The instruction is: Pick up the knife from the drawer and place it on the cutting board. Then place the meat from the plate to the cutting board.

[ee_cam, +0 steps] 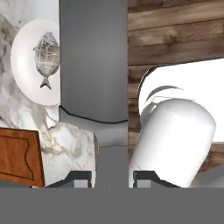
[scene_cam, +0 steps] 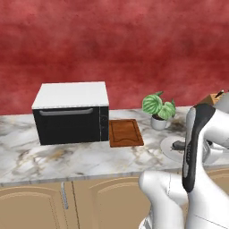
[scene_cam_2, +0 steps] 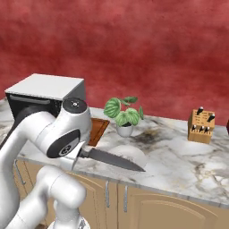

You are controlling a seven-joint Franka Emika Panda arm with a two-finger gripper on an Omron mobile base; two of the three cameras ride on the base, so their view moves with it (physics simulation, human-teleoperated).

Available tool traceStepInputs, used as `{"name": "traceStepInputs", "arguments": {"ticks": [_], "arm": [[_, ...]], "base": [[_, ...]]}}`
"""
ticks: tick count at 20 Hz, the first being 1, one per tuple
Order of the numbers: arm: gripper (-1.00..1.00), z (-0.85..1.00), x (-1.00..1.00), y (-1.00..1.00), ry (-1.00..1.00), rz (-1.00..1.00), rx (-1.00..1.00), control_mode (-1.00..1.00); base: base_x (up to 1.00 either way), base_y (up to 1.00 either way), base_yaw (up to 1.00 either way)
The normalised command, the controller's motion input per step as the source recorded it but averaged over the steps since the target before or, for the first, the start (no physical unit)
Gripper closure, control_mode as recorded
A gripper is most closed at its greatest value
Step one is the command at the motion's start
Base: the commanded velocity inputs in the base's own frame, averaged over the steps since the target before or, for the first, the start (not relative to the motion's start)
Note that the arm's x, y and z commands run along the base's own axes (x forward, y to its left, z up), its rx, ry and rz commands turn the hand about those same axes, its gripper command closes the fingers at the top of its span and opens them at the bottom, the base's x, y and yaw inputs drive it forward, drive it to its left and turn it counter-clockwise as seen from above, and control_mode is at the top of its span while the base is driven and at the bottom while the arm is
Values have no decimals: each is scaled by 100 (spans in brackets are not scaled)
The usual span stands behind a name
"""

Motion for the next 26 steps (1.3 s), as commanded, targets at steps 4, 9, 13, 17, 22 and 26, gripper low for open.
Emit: {"name": "traceStepInputs", "arguments": {"ticks": [4,9,13,17,22,26], "arm": [[100,24,31,61,-1,26,-17,-100],[100,14,38,57,0,29,-19,-100],[100,0,46,39,0,32,-18,-100],[100,0,54,13,0,36,-12,-100],[100,-12,60,0,1,38,-3,-100],[100,-18,60,0,1,40,-2,-100]], "base": [[0,0,0],[0,0,0],[0,0,0],[0,0,0],[0,0,0],[0,0,0]]}}
